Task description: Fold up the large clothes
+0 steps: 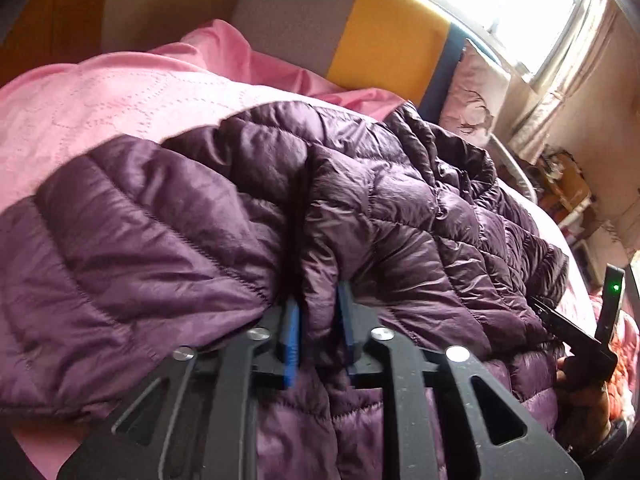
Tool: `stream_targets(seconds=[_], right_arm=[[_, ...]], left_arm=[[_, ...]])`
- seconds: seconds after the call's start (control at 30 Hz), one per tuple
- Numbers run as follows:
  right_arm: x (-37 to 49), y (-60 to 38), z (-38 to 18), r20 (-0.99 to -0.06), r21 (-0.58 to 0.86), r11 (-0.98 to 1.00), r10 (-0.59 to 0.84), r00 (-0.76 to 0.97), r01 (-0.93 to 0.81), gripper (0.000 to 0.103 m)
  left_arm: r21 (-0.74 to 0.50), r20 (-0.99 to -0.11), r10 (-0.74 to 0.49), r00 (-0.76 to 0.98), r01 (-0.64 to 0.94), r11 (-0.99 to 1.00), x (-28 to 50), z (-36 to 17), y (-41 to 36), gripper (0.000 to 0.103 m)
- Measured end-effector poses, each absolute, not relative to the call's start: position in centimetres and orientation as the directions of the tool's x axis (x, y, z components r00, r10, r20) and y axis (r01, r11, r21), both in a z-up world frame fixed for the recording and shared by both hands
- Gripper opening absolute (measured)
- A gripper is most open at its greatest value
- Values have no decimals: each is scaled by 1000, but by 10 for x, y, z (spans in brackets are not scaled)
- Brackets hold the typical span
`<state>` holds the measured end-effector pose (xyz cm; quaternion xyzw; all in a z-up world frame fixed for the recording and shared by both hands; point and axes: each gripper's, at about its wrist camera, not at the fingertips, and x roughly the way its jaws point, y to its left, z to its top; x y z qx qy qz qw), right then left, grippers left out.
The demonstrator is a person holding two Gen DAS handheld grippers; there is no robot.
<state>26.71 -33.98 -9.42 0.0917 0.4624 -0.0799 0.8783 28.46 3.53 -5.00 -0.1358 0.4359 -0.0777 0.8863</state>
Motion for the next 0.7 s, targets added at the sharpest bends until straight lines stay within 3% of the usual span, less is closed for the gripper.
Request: stream_targets(seconds=[0.03,0.07,0.1,0.27,0.37,0.5,0.67,0.7], right_arm=[[267,-339,-94,-827,85,970,-57,559,226,93],[267,-339,-93,-826,79,971,-63,559,226,93],[265,-337,-92,-825,70,972,-71,560,226,94],[264,-335,-91,-823,66,971,-77,562,229,94],[264,-335,-91,-824,66,972,-76,561,227,94],[264,-335,-91,-825,66,972,-74,560,226,95],[266,-333,-92,-826,60,973,-77,558,223,95],[266,-333,-92,-826,61,973,-76,558,223,95]], left_arm=[[-295,-751,-240,616,12,955,280,-45,34,43],[-279,-744,-221,631,8,960,276,-40,31,63],[-238,-726,-179,664,2,971,269,-31,26,68],[-133,-668,-149,729,81,988,263,-9,-5,68],[-79,-694,-142,706,122,989,274,-19,-23,68],[-99,-771,-148,619,113,989,295,-51,-25,68],[-88,-753,-127,646,92,992,286,-43,-26,68],[-82,-742,-115,660,81,993,280,-35,-25,72]])
